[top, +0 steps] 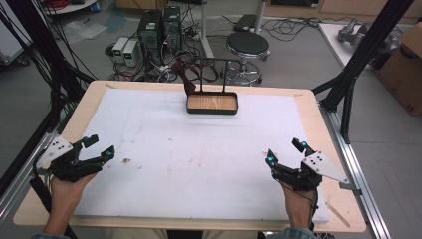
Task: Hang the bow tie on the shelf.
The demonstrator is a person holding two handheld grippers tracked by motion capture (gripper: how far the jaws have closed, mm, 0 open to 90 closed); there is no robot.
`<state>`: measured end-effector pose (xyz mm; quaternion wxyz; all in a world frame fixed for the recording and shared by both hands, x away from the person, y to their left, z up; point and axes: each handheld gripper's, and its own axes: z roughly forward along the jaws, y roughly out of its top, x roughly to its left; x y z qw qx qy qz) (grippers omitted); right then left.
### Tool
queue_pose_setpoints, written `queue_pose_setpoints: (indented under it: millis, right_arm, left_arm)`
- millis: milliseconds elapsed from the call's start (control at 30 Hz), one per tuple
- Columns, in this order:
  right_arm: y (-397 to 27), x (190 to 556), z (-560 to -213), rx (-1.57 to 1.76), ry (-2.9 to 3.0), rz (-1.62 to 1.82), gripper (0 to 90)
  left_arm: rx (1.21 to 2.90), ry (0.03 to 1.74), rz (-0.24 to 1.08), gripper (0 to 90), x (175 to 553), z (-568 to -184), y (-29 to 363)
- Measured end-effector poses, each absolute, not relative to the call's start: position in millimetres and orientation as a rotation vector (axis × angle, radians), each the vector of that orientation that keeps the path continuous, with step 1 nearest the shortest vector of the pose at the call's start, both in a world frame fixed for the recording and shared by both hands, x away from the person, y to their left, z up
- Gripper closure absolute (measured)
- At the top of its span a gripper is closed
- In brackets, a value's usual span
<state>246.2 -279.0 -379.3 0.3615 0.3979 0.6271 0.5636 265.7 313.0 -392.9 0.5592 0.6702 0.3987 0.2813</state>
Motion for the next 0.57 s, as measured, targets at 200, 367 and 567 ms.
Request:
queue_pose_setpoints:
  millis: [200,367,567]
  right_arm:
    - [-278.5,246.8,-380.7,1.027,1.618,1.45,11.4]
    - [-278.0,247.1,-381.5,1.028,1.622,1.445,11.4]
    - [-276.9,247.0,-381.6,1.024,1.627,1.446,11.4]
  left_arm:
    - [1.581,0.963,0.664,24.9,259.5,-405.6,313.4]
    - [1.586,0.973,0.665,24.9,256.6,-412.6,313.4]
    - [1.594,0.973,0.657,24.9,257.9,-415.2,311.4]
